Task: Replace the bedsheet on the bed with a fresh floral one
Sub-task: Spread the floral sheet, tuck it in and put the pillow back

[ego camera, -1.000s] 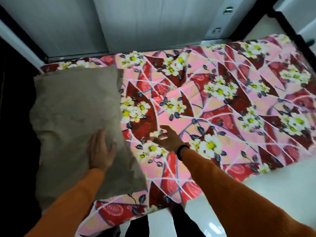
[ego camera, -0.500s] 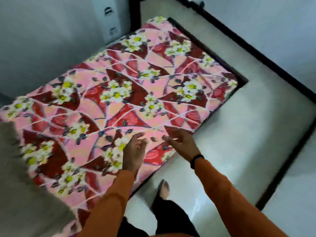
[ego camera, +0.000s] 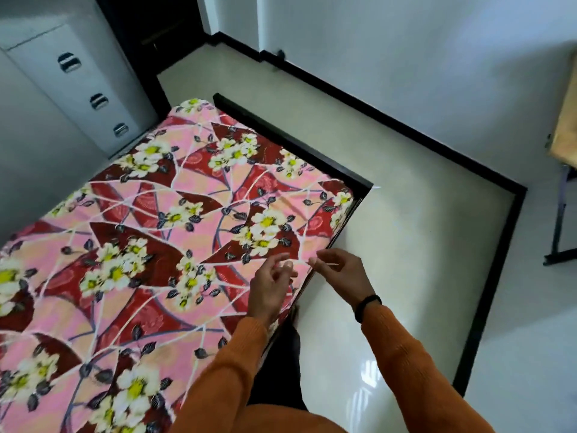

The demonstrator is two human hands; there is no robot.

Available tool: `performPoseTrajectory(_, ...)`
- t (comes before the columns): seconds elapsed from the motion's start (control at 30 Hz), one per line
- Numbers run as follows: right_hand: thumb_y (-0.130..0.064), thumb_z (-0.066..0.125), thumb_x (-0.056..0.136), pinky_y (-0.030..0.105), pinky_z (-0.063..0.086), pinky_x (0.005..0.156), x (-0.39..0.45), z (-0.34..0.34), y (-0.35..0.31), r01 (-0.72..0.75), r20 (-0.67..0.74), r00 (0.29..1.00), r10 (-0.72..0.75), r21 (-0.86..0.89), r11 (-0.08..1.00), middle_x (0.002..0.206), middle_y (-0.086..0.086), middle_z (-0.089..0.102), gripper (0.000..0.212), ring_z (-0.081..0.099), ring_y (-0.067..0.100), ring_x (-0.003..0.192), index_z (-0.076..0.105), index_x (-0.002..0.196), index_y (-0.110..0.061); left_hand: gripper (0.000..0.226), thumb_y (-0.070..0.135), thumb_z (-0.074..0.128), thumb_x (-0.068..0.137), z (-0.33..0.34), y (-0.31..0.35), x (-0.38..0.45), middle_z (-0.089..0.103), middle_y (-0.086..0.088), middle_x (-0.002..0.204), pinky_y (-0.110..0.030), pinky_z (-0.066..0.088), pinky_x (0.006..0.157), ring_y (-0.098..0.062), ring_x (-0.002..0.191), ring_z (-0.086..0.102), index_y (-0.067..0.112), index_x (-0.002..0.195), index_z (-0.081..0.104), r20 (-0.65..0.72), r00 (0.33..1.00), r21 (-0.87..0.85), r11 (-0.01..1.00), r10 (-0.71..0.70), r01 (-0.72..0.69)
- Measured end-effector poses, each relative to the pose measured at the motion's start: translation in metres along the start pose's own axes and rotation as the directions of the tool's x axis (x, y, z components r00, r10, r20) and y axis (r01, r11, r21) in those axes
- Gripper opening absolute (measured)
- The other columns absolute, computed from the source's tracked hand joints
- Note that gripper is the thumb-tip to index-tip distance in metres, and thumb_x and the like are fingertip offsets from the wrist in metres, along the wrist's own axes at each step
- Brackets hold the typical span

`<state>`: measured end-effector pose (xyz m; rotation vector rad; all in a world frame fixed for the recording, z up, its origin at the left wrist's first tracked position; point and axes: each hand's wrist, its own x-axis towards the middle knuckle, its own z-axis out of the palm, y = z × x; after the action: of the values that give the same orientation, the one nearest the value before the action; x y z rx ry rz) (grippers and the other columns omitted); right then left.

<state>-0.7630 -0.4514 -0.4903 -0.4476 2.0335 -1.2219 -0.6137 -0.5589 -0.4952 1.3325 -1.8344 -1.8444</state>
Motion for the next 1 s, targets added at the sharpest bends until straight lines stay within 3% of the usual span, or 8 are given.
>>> performPoseTrajectory(0.1, -0.037, 0.081, 0.085, 0.034, 0.059, 0.075, 0.046, -0.033, -0.02, -0.056, -0.076, 0.994, 0.072, 0.194, 0.979, 0.095, 0.004, 0.078, 0.027, 0.074, 0.019, 0.091, 0.076, 0.103, -0.017, 0.027, 0.035, 0.056, 0.104, 0.037, 0.029, 0.053, 0.077, 0.003, 0.096, -0.039, 0.059, 0.09, -0.012, 0.095, 0.072, 0.024, 0.128, 0.063, -0.012, 0.998, -0.057, 0.997, -0.059, 0.058)
performPoseTrajectory(0.2, -0.036, 0.08, 0.087, 0.034, 0.058, 0.074, 0.089, -0.062, -0.035, -0.103, -0.11, 0.984, 0.143, 0.311, 0.945, 0.094, 0.007, 0.078, 0.025, 0.072, 0.018, 0.087, 0.075, 0.103, -0.017, 0.027, 0.036, 0.054, 0.104, 0.072, 0.066, 0.104, 0.077, -0.001, 0.097, -0.041, 0.059, 0.089, -0.016, 0.092, 0.073, 0.023, 0.125, 0.064, -0.045, 0.993, -0.097, 0.99, -0.111, 0.106)
performPoseTrajectory(0.33, -0.033, 0.08, 0.087, 0.034, 0.06, 0.073, 0.16, -0.112, -0.058, -0.124, -0.117, 0.979, 0.169, 0.318, 0.94, 0.094, 0.004, 0.078, 0.023, 0.074, 0.02, 0.091, 0.076, 0.103, -0.017, 0.017, 0.038, 0.054, 0.104, 0.123, 0.124, 0.178, 0.078, -0.004, 0.099, -0.035, 0.06, 0.078, -0.014, 0.087, 0.075, 0.031, 0.118, 0.064, -0.005, 0.994, -0.115, 0.987, -0.112, 0.11)
performPoseTrajectory(0.43, -0.031, 0.079, 0.087, 0.033, 0.059, 0.073, 0.229, -0.16, -0.07, -0.124, -0.114, 0.979, 0.169, 0.33, 0.936, 0.095, 0.004, 0.078, 0.023, 0.074, 0.02, 0.091, 0.076, 0.104, -0.016, 0.016, 0.036, 0.055, 0.104, 0.171, 0.162, 0.246, 0.078, 0.001, 0.091, -0.042, 0.061, 0.087, -0.016, 0.088, 0.075, 0.03, 0.114, 0.066, 0.003, 0.994, -0.114, 0.988, -0.106, 0.106)
performPoseTrajectory(0.6, -0.031, 0.082, 0.086, 0.028, 0.058, 0.077, 0.351, -0.231, -0.086, -0.101, -0.013, 0.994, 0.106, 0.205, 0.974, 0.096, -0.001, 0.079, 0.025, 0.074, 0.014, 0.093, 0.075, 0.104, -0.015, 0.016, 0.036, 0.057, 0.103, 0.255, 0.214, 0.355, 0.078, 0.002, 0.092, -0.044, 0.061, 0.089, -0.012, 0.088, 0.075, 0.031, 0.116, 0.065, -0.049, 0.993, -0.189, 0.977, -0.111, 0.1)
performPoseTrajectory(0.73, -0.031, 0.082, 0.086, 0.023, 0.057, 0.074, 0.448, -0.285, -0.122, -0.039, 0.067, 0.997, 0.033, 0.085, 0.996, 0.098, -0.002, 0.078, 0.026, 0.073, 0.009, 0.091, 0.074, 0.107, -0.018, 0.019, 0.035, 0.057, 0.103, 0.305, 0.257, 0.43, 0.077, 0.011, 0.088, -0.037, 0.058, 0.088, -0.006, 0.081, 0.074, 0.031, 0.12, 0.064, -0.081, 0.986, -0.242, 0.962, -0.147, 0.124)
performPoseTrajectory(0.87, -0.041, 0.081, 0.084, 0.035, 0.06, 0.086, 0.518, -0.31, -0.157, -0.029, 0.15, 0.988, 0.029, -0.002, 1.0, 0.101, -0.008, 0.077, 0.029, 0.073, 0.009, 0.096, 0.074, 0.106, -0.024, 0.016, 0.038, 0.057, 0.102, 0.321, 0.291, 0.476, 0.077, 0.006, 0.091, -0.039, 0.057, 0.089, -0.01, 0.081, 0.074, 0.039, 0.117, 0.064, -0.094, 0.985, -0.281, 0.953, -0.147, 0.116)
performPoseTrajectory(1.0, -0.037, 0.08, 0.085, 0.036, 0.061, 0.087, 0.599, -0.305, -0.199, 0.002, 0.292, 0.956, 0.002, -0.01, 1.0, 0.105, -0.006, 0.077, 0.029, 0.073, 0.013, 0.1, 0.074, 0.109, -0.022, 0.018, 0.042, 0.054, 0.103, 0.313, 0.328, 0.535, 0.078, 0.007, 0.094, -0.028, 0.052, 0.079, -0.007, 0.083, 0.073, 0.037, 0.118, 0.062, -0.263, 0.938, -0.379, 0.918, -0.225, 0.114)
